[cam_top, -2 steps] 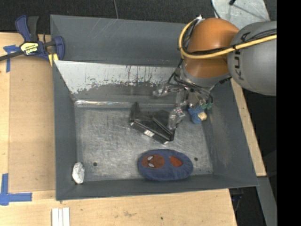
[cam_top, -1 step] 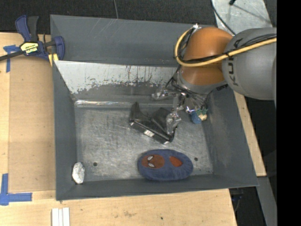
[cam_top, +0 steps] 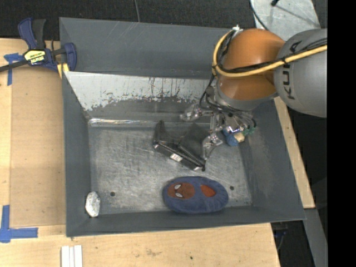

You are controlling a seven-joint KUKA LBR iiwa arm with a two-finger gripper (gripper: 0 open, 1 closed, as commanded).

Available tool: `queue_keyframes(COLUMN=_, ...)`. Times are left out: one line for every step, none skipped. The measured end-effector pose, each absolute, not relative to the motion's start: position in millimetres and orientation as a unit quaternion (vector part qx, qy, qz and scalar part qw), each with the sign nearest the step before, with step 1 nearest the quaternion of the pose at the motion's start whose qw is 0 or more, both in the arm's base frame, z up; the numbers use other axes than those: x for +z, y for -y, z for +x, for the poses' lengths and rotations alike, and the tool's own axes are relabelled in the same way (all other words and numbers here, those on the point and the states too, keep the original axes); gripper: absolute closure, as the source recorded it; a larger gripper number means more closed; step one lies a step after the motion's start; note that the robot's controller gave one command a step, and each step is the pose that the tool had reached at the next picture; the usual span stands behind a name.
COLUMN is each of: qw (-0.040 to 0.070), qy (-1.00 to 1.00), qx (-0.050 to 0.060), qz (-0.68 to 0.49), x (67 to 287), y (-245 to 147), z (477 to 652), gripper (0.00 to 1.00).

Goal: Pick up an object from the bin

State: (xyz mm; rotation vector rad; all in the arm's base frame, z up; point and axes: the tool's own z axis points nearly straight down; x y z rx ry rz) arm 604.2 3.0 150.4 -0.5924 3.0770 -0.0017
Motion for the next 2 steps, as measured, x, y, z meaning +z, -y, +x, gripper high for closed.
queue_keyframes(qw=0.007, qy=-0.974, qx=-0.002, qz=-0.227, x=118, y=-10, z=599.2, gripper=0.00)
queue_keyframes(qw=0.007, qy=-0.897, qx=-0.005, qz=-0.443, x=117, y=-34, z=595.2, gripper=0.00)
